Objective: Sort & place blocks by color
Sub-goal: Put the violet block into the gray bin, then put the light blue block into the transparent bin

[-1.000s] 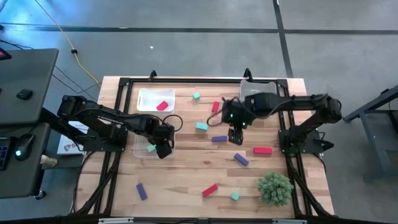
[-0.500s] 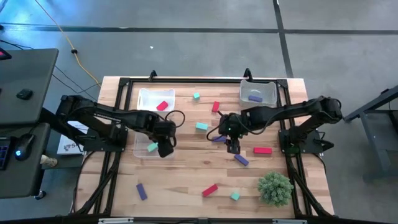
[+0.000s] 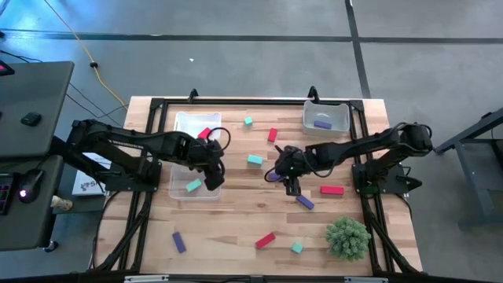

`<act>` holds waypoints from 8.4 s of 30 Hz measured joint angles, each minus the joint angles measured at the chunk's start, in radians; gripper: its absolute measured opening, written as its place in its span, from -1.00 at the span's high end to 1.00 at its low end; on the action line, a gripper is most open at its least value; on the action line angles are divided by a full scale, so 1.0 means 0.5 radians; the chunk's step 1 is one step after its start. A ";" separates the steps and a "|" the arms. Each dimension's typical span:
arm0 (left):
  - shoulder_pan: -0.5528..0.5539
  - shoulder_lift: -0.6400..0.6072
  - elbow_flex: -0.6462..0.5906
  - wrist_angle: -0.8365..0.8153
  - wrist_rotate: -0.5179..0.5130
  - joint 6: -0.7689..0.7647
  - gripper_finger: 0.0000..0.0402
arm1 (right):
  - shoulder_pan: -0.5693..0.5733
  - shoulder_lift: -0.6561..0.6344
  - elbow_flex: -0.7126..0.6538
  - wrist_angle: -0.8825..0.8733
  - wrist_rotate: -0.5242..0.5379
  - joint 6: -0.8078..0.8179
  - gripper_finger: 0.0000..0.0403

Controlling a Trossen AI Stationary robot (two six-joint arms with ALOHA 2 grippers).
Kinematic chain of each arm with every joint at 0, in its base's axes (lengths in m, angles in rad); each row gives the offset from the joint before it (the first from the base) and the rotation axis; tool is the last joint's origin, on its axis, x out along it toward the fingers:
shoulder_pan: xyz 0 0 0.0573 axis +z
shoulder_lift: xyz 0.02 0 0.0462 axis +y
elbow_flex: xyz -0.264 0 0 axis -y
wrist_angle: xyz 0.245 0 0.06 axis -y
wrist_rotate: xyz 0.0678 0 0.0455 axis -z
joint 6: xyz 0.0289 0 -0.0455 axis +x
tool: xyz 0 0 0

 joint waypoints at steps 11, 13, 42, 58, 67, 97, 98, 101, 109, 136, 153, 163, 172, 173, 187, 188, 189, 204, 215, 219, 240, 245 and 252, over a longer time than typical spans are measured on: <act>0.000 0.000 0.011 0.000 -0.028 -0.001 0.43 | -0.142 0.000 -0.160 0.176 -0.012 -0.002 -0.04; 0.000 0.000 0.011 0.000 -0.029 -0.002 0.43 | -0.166 0.000 -0.187 0.212 -0.058 -0.002 -0.04; 0.122 0.001 0.011 -0.001 -0.039 -0.001 0.43 | -0.188 0.245 -0.435 0.807 -0.078 0.045 -0.04; 0.122 0.001 0.011 -0.001 -0.071 0.058 0.43 | -0.188 0.290 -0.435 0.641 -0.071 0.022 -0.01; 0.133 0.002 0.011 -0.002 -0.086 0.088 0.43 | -0.174 0.340 -0.419 0.658 -0.078 0.134 0.34; 0.292 0.002 0.011 -0.001 -0.101 0.087 0.43 | -0.411 0.350 0.489 -0.454 0.384 -0.067 0.60; 0.307 0.002 0.011 -0.001 -0.101 0.087 0.43 | -0.430 0.350 0.515 -0.500 0.428 -0.068 0.60; 0.346 0.002 0.011 -0.001 -0.101 0.088 0.43 | -0.492 0.350 0.610 -0.684 0.538 -0.068 0.60; 0.446 0.002 0.011 -0.001 -0.100 0.087 0.43 | -0.695 0.348 0.858 -1.013 0.713 -0.086 0.60; 0.645 0.002 0.011 0.001 -0.082 0.087 0.43 | -1.682 0.076 0.704 -1.369 0.456 0.225 0.60; 0.668 0.002 0.011 0.670 0.086 0.483 0.43 | -1.851 0.077 0.158 -0.891 0.136 -0.097 0.60; 0.684 0.031 0.009 1.013 0.122 0.678 0.43 | -2.088 0.078 0.051 -0.733 0.000 -0.129 0.60; 0.761 0.188 0.008 1.110 0.252 0.663 0.43 | -2.187 0.105 0.051 -0.687 -0.062 -0.092 0.60; 0.764 0.210 0.008 1.124 0.271 0.662 0.43 | -2.190 0.114 0.051 -0.686 -0.069 -0.094 0.60; 0.774 0.489 0.009 1.196 0.401 0.657 0.43 | -2.188 0.226 0.051 -0.696 -0.106 -0.079 0.51; 0.774 0.506 0.009 1.208 0.404 0.655 0.43 | -2.188 0.226 0.051 -0.697 -0.106 -0.078 0.49; 0.774 0.525 0.009 1.212 0.406 0.655 0.43 | -2.188 0.226 0.051 -0.702 -0.106 -0.078 0.47; 0.774 0.630 0.010 1.200 0.530 0.621 0.30 | -2.178 0.225 0.111 -0.741 -0.145 -0.094 0.31; 0.772 0.630 0.010 1.199 0.529 0.896 0.04 | -2.157 0.222 0.373 -0.974 -0.156 -0.043 0.12; 0.772 0.630 0.010 1.200 0.529 1.083 0.02 | -2.157 0.221 0.503 -1.118 -0.158 -0.038 0.12; 0.647 0.859 0.012 1.203 0.633 1.483 0.04 | -1.876 0.220 1.128 -1.333 -0.158 0.102 0.11; 0.626 0.943 0.012 1.204 0.630 1.485 0.04 | -1.810 0.220 1.137 -1.336 -0.158 0.151 0.11; 0.613 1.041 0.011 1.211 0.603 1.564 0.04 | -1.723 0.220 1.136 -1.338 -0.157 0.173 0.11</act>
